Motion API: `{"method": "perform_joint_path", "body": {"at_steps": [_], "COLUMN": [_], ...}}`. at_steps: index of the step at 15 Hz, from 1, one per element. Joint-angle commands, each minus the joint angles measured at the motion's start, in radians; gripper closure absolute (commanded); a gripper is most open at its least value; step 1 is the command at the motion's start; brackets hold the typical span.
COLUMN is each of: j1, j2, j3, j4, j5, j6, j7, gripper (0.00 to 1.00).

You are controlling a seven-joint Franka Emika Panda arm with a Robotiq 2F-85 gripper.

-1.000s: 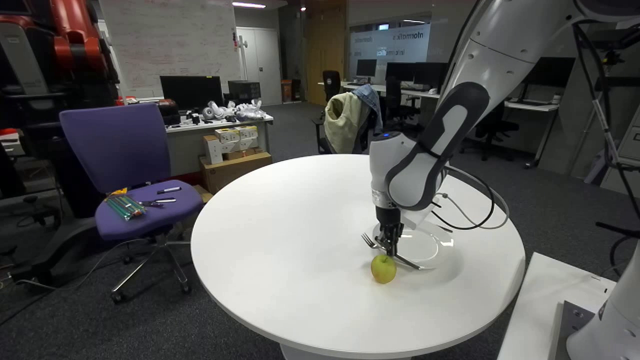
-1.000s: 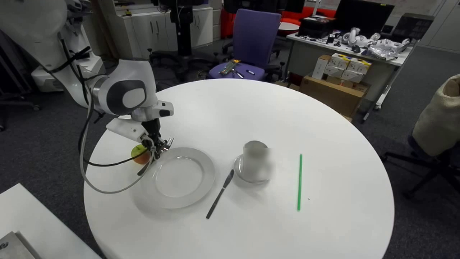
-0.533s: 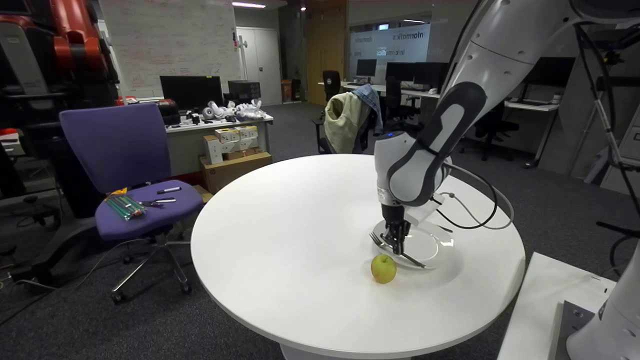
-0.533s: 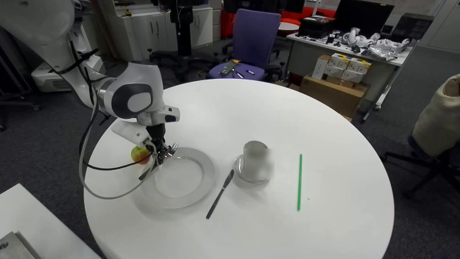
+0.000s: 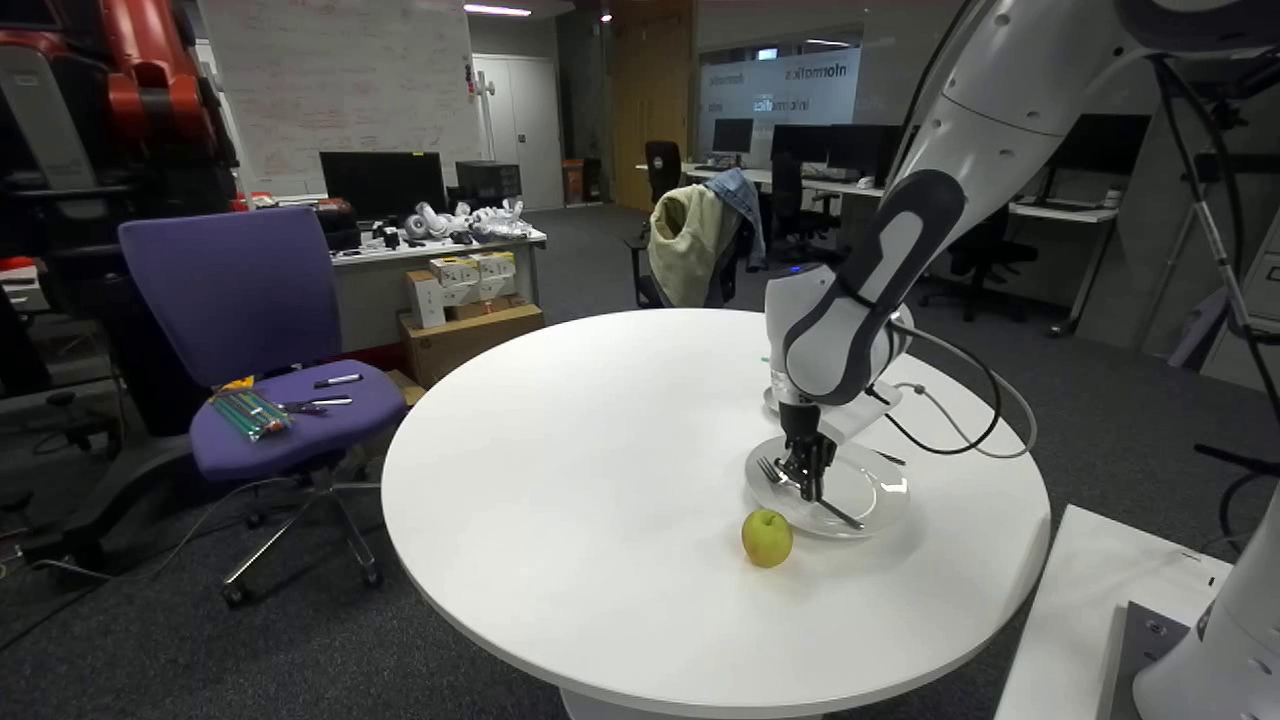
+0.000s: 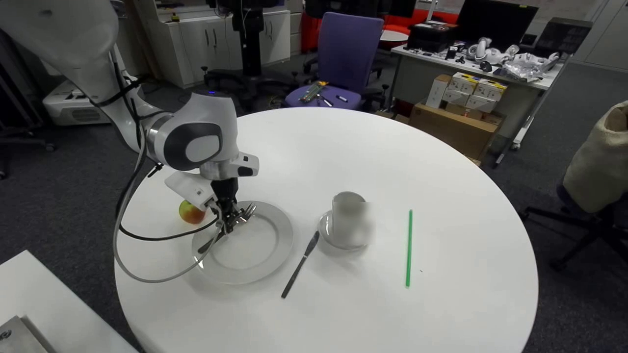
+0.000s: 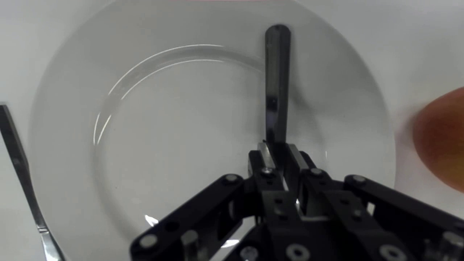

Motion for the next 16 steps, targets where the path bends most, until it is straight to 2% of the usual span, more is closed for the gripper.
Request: {"method": "perform_joint_path", "body": {"at_steps": [1, 8, 16], "j1": [0.011, 0.041, 0.138], "j2": [-0.019, -0.056, -0.086], "j3": [-0.01, -0.003, 0.007], "j4": [-0.01, -0.041, -0.058], "j5": [-0.006, -0.023, -0.066], "j6": [0.006, 0.03, 0.049], "j7": [0.019, 0.026, 0.085], "gripper": [0.97, 0.97, 0.97]}}
